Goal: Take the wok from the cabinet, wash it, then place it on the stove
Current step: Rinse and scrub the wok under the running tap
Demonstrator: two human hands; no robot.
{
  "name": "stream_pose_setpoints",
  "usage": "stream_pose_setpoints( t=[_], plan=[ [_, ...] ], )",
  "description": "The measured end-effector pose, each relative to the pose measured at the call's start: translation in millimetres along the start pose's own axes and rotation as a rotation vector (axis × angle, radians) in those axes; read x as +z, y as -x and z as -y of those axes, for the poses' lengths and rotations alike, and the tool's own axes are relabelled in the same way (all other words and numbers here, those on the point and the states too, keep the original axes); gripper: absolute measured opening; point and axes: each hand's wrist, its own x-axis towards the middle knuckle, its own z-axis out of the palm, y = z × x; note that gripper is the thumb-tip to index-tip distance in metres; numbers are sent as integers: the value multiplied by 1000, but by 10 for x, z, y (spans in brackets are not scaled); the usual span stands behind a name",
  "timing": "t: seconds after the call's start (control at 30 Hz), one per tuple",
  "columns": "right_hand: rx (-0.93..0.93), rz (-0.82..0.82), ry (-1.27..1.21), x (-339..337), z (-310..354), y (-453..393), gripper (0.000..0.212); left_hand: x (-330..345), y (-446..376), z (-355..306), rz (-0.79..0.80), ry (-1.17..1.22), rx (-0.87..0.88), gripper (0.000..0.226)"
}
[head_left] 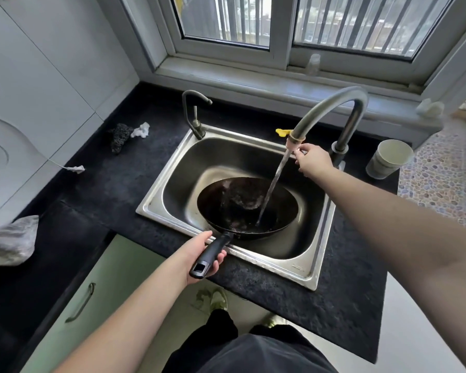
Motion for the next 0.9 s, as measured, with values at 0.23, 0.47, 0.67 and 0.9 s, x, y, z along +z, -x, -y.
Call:
stream_pose_setpoints(
  t=[0.23, 0.47, 0.67, 0.9],
  plan=[
    [6, -18, 1, 26, -22, -5, 34, -45, -87, 142, 197, 156, -161, 50],
    [-17, -11, 22, 49, -35, 38, 38, 6, -75, 318, 326, 380, -200, 40],
    [-7, 58, 11, 74, -79, 81, 46, 81, -66, 266, 271, 229, -241, 20],
    [63, 121, -60, 80, -51, 150, 55, 147, -109, 289, 160, -29, -220, 35]
  ],
)
